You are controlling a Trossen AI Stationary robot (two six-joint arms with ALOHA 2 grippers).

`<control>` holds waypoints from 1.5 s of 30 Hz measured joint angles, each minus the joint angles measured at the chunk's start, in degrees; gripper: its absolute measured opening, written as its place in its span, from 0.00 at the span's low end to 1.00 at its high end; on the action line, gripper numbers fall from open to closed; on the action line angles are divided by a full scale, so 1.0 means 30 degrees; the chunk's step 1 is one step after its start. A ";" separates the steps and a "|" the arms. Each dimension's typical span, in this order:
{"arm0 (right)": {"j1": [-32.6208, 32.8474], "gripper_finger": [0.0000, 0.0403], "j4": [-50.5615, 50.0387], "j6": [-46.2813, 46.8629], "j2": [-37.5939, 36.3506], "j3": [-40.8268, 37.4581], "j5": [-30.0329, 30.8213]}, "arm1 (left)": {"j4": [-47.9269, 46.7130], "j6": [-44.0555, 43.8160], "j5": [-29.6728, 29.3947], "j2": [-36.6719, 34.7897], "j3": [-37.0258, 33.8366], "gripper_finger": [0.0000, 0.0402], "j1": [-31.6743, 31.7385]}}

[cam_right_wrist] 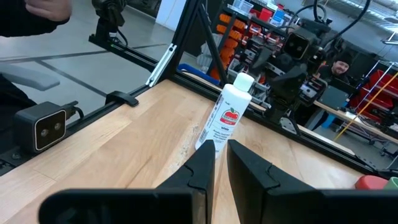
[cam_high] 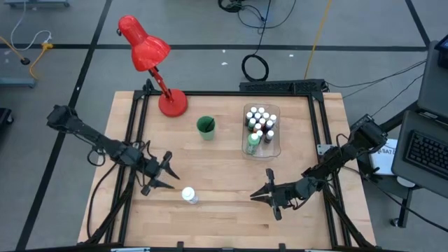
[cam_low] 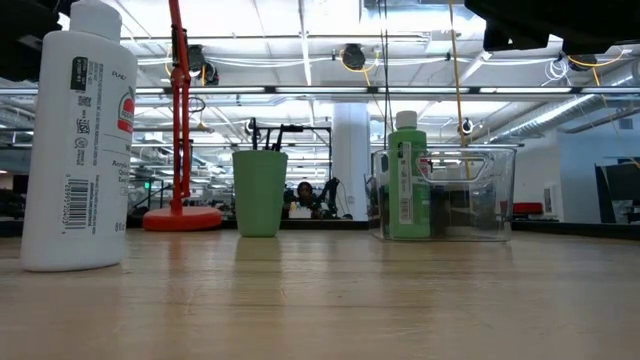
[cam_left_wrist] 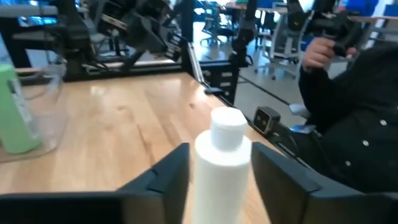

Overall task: Pick & Place Paint Supplies
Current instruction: Put the white paint bottle into the transparent bin

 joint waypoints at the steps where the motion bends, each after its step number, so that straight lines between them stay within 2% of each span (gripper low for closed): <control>1: 0.0000 0.08 0.0000 0.0042 0.0000 -0.0004 -0.0001 | 0.0371 0.0062 -0.0002 0.0402 -0.0002 0.46 -0.0138; 7: 0.0000 0.08 -0.0006 0.0106 0.0000 0.0000 0.0001 | 0.3184 0.1257 -0.0076 0.2666 0.0000 0.70 -0.0569; 12: 0.0000 0.08 -0.0003 0.0114 0.0000 0.0000 -0.0005 | 0.5353 0.1413 -0.1590 0.4543 0.0000 0.80 -0.0561; 17: 0.0000 0.08 -0.0007 0.0049 0.0000 -0.0007 -0.0005 | 0.8171 0.1512 -0.1406 0.6225 0.0029 0.80 -0.0569; 26: 0.0000 0.08 -0.0124 0.0149 0.0000 0.0000 -0.0005 | 0.9371 0.0130 -0.1515 0.8656 0.0043 0.74 -0.0561; 31: 0.0000 0.08 -0.0138 0.0049 0.0004 0.0000 -0.0005 | 0.9448 0.0209 -0.0462 0.9526 0.0692 0.76 -0.0564; 39: -0.0002 0.08 -0.0138 0.0151 0.0000 0.0000 -0.0005 | 0.9173 0.0605 -0.0001 1.1584 0.2378 0.80 -0.0663; 45: 0.0000 0.08 -0.0153 0.0177 0.0000 -0.0001 -0.0005 | 0.8514 0.0668 0.0109 1.2185 0.2863 0.77 -0.0663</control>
